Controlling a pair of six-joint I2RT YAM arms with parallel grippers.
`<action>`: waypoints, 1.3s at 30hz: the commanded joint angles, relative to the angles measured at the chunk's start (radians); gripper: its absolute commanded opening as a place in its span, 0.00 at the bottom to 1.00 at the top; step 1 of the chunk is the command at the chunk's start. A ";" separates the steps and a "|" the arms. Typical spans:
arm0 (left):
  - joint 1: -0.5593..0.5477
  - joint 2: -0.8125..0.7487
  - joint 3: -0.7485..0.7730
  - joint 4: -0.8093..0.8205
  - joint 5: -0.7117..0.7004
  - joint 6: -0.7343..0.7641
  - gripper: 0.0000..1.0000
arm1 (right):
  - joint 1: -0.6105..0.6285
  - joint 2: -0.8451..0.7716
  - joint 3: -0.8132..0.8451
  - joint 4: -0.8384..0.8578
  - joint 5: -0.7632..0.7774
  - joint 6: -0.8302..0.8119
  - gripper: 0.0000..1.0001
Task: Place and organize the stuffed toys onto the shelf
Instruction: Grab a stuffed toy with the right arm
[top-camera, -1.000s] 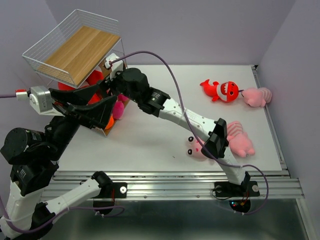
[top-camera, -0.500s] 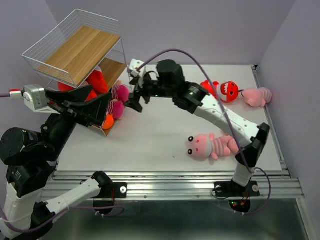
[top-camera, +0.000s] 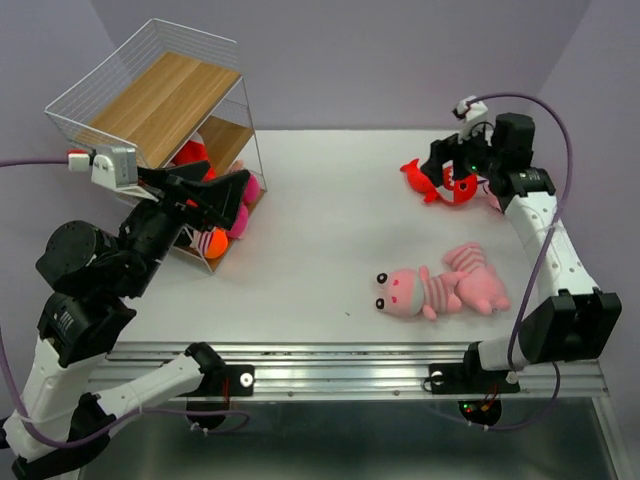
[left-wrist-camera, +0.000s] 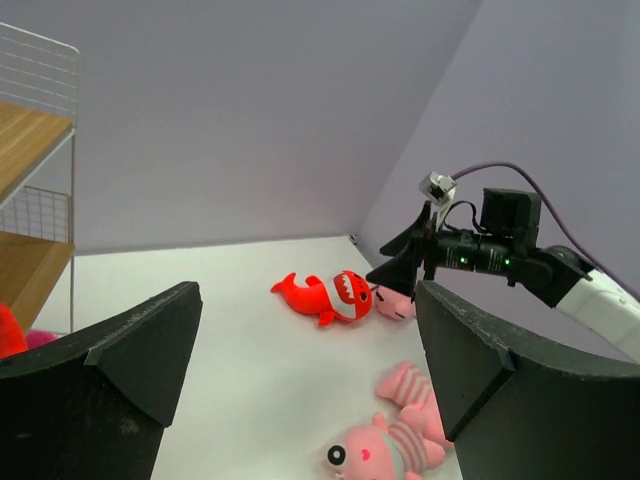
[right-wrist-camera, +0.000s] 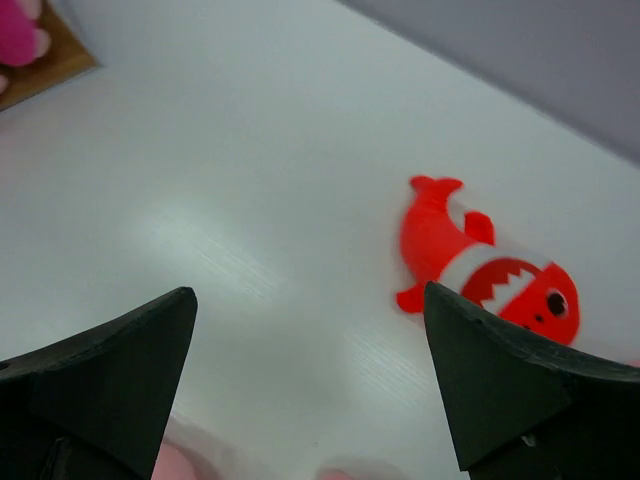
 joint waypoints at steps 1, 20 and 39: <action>-0.002 0.062 0.038 0.071 0.066 0.005 0.99 | -0.199 0.063 -0.027 0.022 0.011 0.034 1.00; -0.002 0.162 0.011 0.016 0.306 0.005 0.99 | -0.303 0.675 0.312 0.078 0.110 -0.058 0.94; -0.002 0.252 -0.069 0.131 0.265 -0.132 0.99 | -0.314 0.272 -0.113 0.072 -0.347 -0.386 0.01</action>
